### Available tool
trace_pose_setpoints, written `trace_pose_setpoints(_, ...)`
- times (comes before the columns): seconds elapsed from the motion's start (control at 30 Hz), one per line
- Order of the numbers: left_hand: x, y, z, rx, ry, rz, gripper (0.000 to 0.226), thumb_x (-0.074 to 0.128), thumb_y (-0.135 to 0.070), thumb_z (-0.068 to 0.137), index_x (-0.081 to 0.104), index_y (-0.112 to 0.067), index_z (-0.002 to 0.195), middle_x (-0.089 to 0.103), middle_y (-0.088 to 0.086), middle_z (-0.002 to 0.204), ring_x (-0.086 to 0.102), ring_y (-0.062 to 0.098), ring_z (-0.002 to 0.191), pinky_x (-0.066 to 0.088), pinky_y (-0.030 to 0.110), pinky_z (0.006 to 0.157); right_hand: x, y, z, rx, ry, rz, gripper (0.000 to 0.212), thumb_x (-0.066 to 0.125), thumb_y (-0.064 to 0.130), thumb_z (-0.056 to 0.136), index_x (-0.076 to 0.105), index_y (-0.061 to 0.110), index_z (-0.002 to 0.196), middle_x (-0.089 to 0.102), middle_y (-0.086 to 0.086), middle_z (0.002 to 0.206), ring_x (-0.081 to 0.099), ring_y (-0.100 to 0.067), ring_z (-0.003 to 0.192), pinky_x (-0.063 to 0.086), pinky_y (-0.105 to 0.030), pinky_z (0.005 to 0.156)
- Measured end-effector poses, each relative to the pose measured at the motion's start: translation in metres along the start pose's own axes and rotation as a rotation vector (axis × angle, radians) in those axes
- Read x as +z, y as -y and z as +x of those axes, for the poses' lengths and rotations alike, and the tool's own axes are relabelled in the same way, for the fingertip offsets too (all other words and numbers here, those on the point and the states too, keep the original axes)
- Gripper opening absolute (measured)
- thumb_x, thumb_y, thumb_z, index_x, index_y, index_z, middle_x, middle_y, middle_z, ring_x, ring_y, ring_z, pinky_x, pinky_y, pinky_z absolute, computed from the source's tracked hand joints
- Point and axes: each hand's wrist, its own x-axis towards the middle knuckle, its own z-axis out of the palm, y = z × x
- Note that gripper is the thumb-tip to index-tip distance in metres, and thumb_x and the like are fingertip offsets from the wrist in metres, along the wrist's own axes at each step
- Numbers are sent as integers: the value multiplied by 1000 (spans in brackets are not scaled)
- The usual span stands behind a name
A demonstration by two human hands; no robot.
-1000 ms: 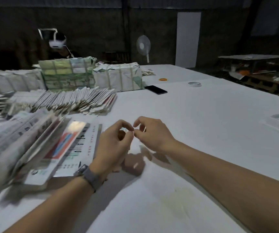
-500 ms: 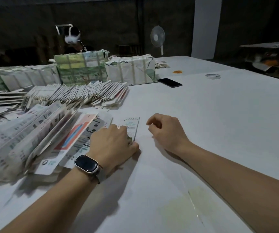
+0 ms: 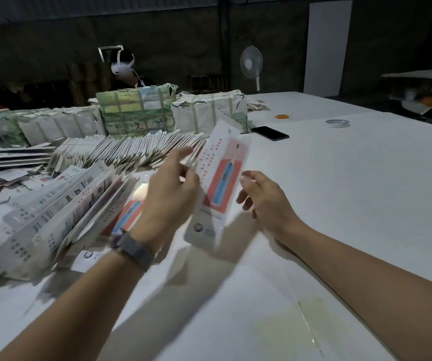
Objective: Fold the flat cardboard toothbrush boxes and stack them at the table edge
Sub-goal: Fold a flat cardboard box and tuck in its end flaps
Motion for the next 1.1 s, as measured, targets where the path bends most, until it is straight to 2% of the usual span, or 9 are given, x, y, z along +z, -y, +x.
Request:
trace_pose_setpoints(0.07, 23, 7, -12, -155, 88, -300, 42, 41, -6, 100, 48, -24, 137, 66, 4, 74, 66, 17, 59, 45, 30, 45, -3, 5, -1, 18, -11, 111, 29, 41, 37, 106, 66, 23, 104, 71, -5, 83, 68, -28, 76, 55, -41, 68)
trace_pose_setpoints(0.13, 40, 13, -23, -285, 172, -471, 40, 42, -6, 103, 45, -26, 137, 69, -3, 66, 67, 9, 53, 47, 23, 42, -7, 9, -1, 20, -28, 193, 32, 41, 34, 107, 69, 18, 102, 74, -5, 89, 73, -25, 80, 60, -34, 69)
trace_pose_setpoints(0.37, 56, 28, -31, -230, 298, -463, 32, 48, -27, 97, 49, -54, 113, 73, -8, 76, 68, 6, 60, 49, 18, 49, 0, 8, 0, -15, 85, 218, 27, 37, 30, 108, 60, 26, 123, 72, 2, 107, 74, -11, 82, 54, -16, 64)
trace_pose_setpoints(0.47, 56, 26, -33, -223, 264, -511, 33, 47, -25, 100, 57, -55, 108, 69, -6, 73, 67, 7, 59, 48, 20, 45, 0, 9, -2, -10, 104, 296, 29, 35, 35, 107, 60, 31, 122, 73, 3, 101, 74, -11, 82, 53, -15, 61)
trace_pose_setpoints(0.57, 56, 25, -32, -239, 262, -492, 36, 45, -21, 106, 59, -54, 103, 69, -1, 76, 70, 13, 63, 52, 27, 46, -1, 11, -2, 20, 145, 322, 35, 34, 45, 105, 55, 35, 131, 70, 3, 115, 74, -13, 90, 55, -17, 64)
trace_pose_setpoints(0.7, 54, 21, -33, -267, 318, -534, 12, 47, -40, 106, 52, -42, 115, 72, -8, 75, 72, 15, 63, 51, 25, 45, 2, 10, -2, 10, 194, 294, 32, 35, 44, 104, 45, 48, 134, 62, 25, 119, 70, -5, 101, 55, -15, 68)
trace_pose_setpoints(0.9, 52, 19, -32, -305, 359, -565, 68, 61, -68, 79, 35, -36, 132, 75, 6, 90, 75, 20, 71, 55, 29, 49, 3, 14, -4, 14, 194, 311, 26, 43, 42, 101, 47, 59, 120, 64, 39, 104, 70, -2, 100, 57, -20, 68)
trace_pose_setpoints(1.03, 51, 21, -33, -325, 313, -528, 77, 69, -65, 76, 26, -49, 138, 68, 13, 108, 77, 21, 86, 62, 40, 62, 2, 12, -5, 0, 242, 337, 30, 47, 49, 99, 45, 59, 126, 64, 28, 120, 70, -9, 106, 58, -24, 72)
trace_pose_setpoints(1.1, 53, 24, -32, -310, 301, -538, 64, 70, -57, 85, 38, -39, 137, 69, 11, 106, 77, 20, 88, 64, 43, 67, 4, 12, -6, 6, 249, 316, 31, 46, 49, 99, 42, 59, 128, 60, 18, 131, 70, -19, 109, 59, -28, 75)
